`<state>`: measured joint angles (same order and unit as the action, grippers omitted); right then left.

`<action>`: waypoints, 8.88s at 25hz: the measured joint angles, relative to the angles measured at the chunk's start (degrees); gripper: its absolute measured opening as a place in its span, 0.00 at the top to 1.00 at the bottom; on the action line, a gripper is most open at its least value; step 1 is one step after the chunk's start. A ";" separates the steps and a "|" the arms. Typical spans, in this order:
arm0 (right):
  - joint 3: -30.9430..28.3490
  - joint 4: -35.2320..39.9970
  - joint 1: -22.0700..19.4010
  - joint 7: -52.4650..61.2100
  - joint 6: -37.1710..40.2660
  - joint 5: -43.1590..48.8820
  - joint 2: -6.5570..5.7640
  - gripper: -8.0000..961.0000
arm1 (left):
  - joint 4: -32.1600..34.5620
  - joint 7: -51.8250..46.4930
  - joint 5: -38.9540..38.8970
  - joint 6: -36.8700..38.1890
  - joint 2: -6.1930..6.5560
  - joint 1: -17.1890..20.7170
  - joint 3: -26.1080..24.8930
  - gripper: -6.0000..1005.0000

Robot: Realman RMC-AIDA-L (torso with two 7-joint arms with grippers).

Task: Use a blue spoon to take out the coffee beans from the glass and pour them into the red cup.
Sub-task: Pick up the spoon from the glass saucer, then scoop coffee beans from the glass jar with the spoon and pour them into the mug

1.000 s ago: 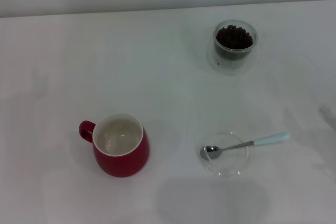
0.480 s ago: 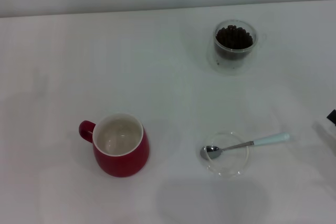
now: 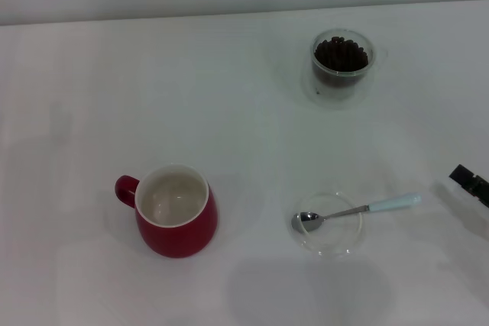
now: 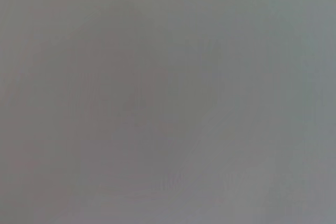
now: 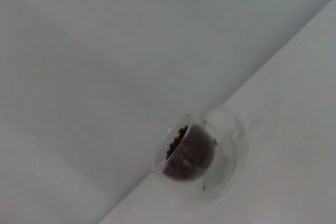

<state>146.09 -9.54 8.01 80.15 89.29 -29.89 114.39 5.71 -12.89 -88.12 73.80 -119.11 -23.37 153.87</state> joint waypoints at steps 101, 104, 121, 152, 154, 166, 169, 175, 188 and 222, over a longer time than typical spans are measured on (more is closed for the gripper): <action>3.27 0.75 6.42 6.07 -1.47 11.98 -0.84 0.78 | -1.58 -0.02 -0.65 -0.50 0.13 -3.87 -1.56 0.11; 3.11 0.75 6.41 6.07 -1.32 11.92 -0.98 0.80 | -1.58 -0.05 -0.65 -0.50 0.11 -3.95 -1.56 0.11; 3.90 -0.26 6.61 7.59 0.94 12.21 -2.18 0.84 | -1.41 -0.12 -0.65 -0.49 0.01 -3.84 -1.56 0.11; 3.67 -6.84 15.45 3.23 10.78 3.79 -5.68 0.84 | -1.58 -0.12 -0.65 -0.57 0.10 -3.86 -1.56 0.11; 3.65 -6.96 16.75 2.58 10.68 2.87 -6.15 0.84 | -1.58 -0.12 -0.65 -0.59 0.11 -3.88 -1.56 0.11; 3.89 -8.30 23.71 0.23 6.41 -1.69 -6.56 0.85 | -1.42 -0.20 -0.65 -0.59 0.10 -4.18 -1.56 0.11; 3.77 -8.36 24.91 -0.36 4.17 -2.17 -6.59 0.85 | -1.29 -0.21 -0.65 -0.59 0.10 -4.16 -1.56 0.11; 3.95 -9.45 26.02 -1.60 0.63 -4.34 -6.65 0.85 | -1.08 -0.21 -0.65 -0.59 0.02 -4.14 -1.56 0.11; 4.04 -9.71 26.07 -4.92 -1.78 -6.49 -6.71 0.85 | -0.96 -0.21 -0.65 -0.58 -0.06 -4.22 -1.56 0.11; 5.53 -9.18 28.47 -9.47 -8.92 -6.31 -4.17 0.85 | -0.87 -0.30 -0.65 -0.75 -0.10 -3.95 -1.56 0.11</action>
<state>151.62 -18.72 36.48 70.69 80.37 -36.20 110.22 4.83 -13.19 -88.77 73.05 -119.21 -27.31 152.31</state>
